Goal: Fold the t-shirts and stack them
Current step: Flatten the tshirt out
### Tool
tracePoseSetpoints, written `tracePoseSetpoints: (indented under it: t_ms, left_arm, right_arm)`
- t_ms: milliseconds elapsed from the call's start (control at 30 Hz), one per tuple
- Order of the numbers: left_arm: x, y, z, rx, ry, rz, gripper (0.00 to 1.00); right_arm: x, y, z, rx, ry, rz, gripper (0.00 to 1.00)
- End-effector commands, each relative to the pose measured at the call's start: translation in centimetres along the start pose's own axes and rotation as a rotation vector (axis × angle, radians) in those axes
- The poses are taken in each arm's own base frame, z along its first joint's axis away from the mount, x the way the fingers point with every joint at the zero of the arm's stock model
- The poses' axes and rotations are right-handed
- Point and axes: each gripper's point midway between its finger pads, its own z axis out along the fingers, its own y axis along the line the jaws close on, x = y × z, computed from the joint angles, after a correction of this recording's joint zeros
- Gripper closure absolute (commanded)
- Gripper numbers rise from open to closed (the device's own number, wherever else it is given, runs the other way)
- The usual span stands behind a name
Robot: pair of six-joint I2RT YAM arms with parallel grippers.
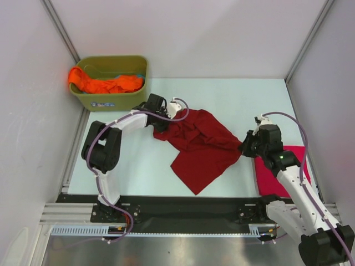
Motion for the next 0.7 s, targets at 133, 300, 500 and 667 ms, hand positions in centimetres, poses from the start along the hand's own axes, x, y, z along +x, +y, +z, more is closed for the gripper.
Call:
tracePoseSetpoints:
  t_ms: [133, 300, 500, 667]
  left_arm:
    - [-9.6, 5.3, -8.2, -0.092, -0.264, -0.099, 1.0]
    - [-19.5, 11.7, -19.5, -0.277, -0.492, -0.068, 1.0]
    - [-26.0, 16.6, -31.4, -0.483, -0.75, -0.056, 1.0]
    - [-23.1, 14.1, -31.7, -0.419, -0.718, 0.035, 1.0]
  right_arm:
    - [-10.0, 1.0, 0.6, -0.062, -0.249, 0.051, 1.0]
    - [-24.8, 2.4, 1.1, -0.113, -0.435, -0.006, 1.0]
    - [-36.9, 4.3, -3.0, -0.183, -0.705, -0.051, 1.0]
    - [-36.4, 5.7, -5.2, -0.254, -0.796, -0.141, 1.0]
